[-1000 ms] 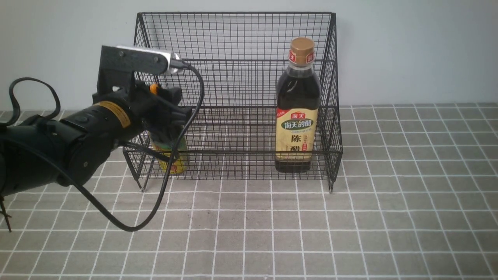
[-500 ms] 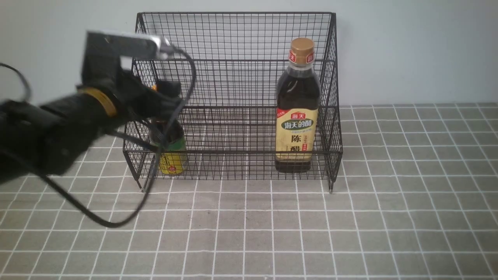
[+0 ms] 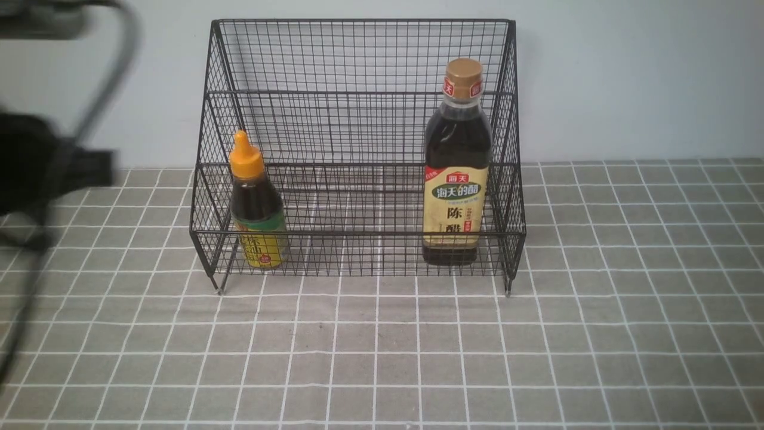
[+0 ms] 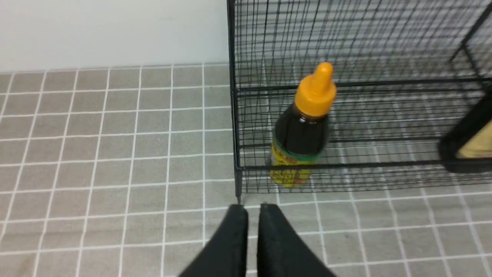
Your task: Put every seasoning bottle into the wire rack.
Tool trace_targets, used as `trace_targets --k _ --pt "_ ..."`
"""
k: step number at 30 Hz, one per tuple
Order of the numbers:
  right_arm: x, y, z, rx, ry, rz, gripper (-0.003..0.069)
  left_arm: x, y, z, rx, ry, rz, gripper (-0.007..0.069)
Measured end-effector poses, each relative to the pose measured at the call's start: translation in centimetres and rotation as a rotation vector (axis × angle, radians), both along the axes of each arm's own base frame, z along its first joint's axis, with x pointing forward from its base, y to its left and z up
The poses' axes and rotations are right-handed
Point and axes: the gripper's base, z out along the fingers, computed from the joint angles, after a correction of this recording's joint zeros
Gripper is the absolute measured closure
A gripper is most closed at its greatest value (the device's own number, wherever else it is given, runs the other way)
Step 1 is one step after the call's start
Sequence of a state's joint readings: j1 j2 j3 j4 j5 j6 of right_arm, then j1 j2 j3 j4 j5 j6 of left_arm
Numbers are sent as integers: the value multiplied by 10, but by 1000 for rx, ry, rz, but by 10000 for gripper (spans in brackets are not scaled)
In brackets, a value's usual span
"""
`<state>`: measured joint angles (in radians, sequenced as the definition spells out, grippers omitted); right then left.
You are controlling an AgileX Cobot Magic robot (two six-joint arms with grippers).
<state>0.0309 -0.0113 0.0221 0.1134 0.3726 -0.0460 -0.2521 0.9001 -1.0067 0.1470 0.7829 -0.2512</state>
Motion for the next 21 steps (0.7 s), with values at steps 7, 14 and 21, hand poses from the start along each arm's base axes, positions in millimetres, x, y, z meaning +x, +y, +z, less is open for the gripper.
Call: trace_targets --k 7,14,21 --pt "0 0 0 0 0 0 673 -77 20 14 -57 -187 2 631" --pt "0 0 0 0 0 0 673 -113 29 22 -88 -294 3 631" --pt "0 0 0 0 0 0 673 -124 32 21 -54 -331 -16 631"
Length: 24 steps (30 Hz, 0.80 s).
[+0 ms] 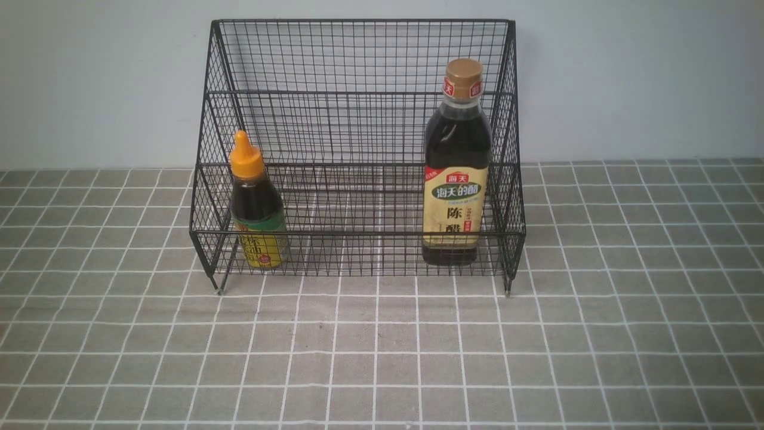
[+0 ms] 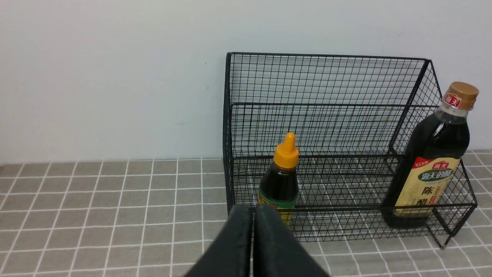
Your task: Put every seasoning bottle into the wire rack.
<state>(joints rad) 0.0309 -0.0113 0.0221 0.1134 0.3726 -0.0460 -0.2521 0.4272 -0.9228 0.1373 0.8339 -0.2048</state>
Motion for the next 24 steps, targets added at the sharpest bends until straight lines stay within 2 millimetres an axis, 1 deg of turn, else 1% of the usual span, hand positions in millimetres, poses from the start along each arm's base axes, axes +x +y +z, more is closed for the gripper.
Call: trace_targets --k 4,6,8,9,11,12,13,17,18,19,20,24 --pt "0 0 0 0 0 0 673 0 -1 -16 34 -23 -10 631" --pt "0 0 0 0 0 0 673 -1 -2 -39 55 -67 -3 631" --pt "0 0 0 0 0 0 673 0 -3 -69 58 -86 15 631" --pt "0 0 0 0 0 0 673 0 -3 -72 57 -96 18 631" --pt "0 0 0 0 0 0 673 3 -2 -123 55 -86 65 631" --pt "0 0 0 0 0 0 673 2 -2 -122 52 -100 65 631" --pt "0 0 0 0 0 0 673 5 -1 -152 55 -74 87 631" --pt "0 0 0 0 0 0 673 6 0 -212 73 -5 96 631" --pt "0 0 0 0 0 0 673 6 0 -217 74 4 96 631" --pt "0 0 0 0 0 0 673 7 0 -230 80 39 96 631" --pt "0 0 0 0 0 0 673 7 0 -237 82 60 96 631" --pt "0 0 0 0 1 0 673 7 0 -238 82 59 98 631"
